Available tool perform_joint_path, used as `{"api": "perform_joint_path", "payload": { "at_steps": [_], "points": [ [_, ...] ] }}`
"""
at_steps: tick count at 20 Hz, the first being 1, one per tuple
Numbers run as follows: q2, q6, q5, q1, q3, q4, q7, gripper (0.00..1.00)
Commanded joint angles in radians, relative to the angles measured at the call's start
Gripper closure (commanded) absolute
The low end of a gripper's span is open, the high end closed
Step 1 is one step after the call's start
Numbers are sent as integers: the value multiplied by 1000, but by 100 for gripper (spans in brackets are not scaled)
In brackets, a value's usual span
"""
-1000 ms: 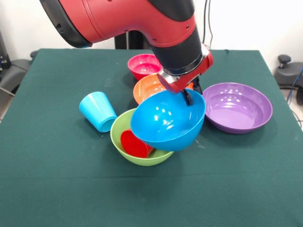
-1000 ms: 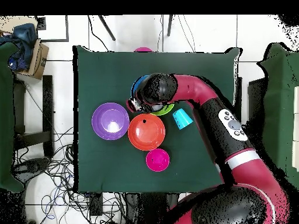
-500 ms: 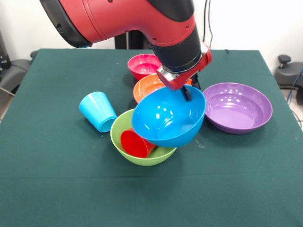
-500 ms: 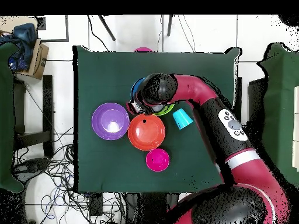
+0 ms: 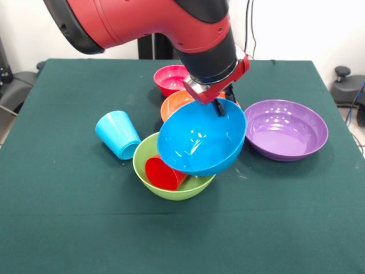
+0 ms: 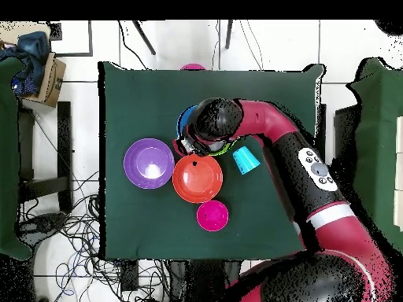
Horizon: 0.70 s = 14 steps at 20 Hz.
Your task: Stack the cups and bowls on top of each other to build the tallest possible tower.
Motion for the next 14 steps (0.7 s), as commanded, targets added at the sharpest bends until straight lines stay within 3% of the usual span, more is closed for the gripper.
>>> {"api": "perform_joint_path", "payload": {
  "at_steps": [1, 14],
  "points": [
    [17, 143, -116, -43, -55, -19, -282, 100],
    [-28, 220, -148, -30, -39, -47, -285, 100]
  ]
}}
